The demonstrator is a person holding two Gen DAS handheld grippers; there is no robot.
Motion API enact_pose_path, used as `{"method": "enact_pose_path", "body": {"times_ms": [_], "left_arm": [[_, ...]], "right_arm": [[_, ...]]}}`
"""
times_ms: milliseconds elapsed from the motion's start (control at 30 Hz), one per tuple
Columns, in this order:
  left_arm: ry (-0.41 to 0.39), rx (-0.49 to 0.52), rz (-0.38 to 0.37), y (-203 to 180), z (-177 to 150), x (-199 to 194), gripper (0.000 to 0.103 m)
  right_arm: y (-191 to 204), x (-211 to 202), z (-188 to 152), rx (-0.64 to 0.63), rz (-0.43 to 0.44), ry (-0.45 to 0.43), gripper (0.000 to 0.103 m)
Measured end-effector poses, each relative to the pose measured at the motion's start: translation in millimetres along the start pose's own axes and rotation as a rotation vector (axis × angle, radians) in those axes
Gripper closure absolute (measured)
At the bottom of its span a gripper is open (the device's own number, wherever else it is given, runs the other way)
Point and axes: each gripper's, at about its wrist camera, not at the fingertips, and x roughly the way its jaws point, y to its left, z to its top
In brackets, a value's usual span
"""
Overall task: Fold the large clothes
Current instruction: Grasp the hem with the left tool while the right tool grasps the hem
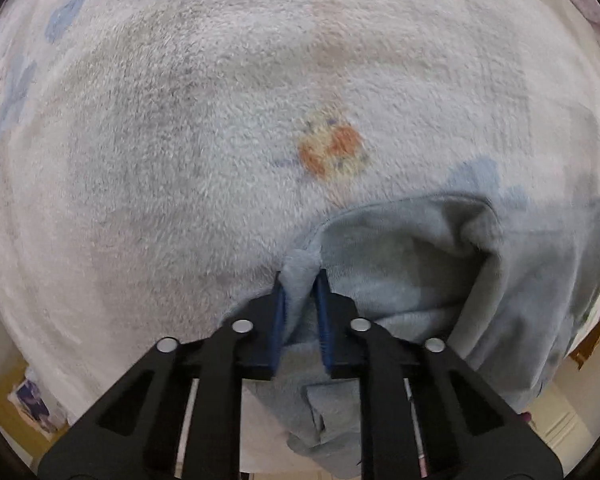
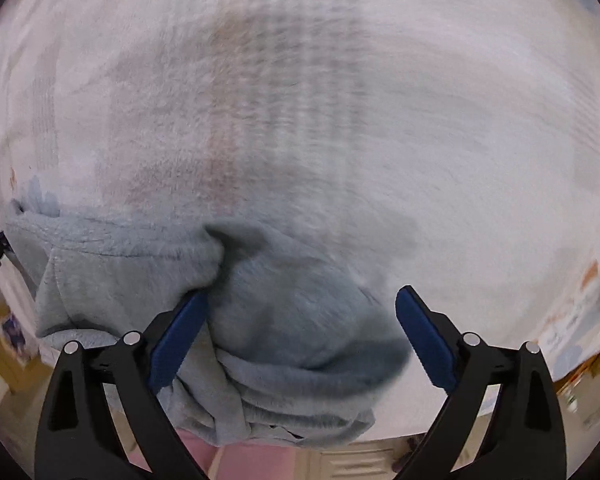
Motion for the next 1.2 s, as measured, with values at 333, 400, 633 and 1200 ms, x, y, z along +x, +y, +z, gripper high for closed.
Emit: {"method": "enact_pose_path", "body": {"times_ms": [333, 400, 633, 1200], "left_arm": [[-0.079, -0.035, -0.023, 9.2, -24.0, -33.8, 0.096], [-0.089, -0.043, -0.027, 11.0, -35.6, -38.4, 0.096], [-0.129, -0.085, -0.027, 29.5, -60.3, -56.1, 0.098], [-0.258, -0.041, 0.015, -22.0, -124.6, -102.0, 0.099]], "right_arm": [[-4.7, 24.8, 5.6, -0.016, 0.020, 0.020, 0.031], [-18.0, 16.0, -2.9, 0.004, 0.020, -0.020, 0.061], [-34.0, -8.6, -25.4, 0.103, 0.122, -0.118, 0.092], [-10.0, -66.1, -111.6, 0.148, 0.036, -0.332, 0.094]]}}
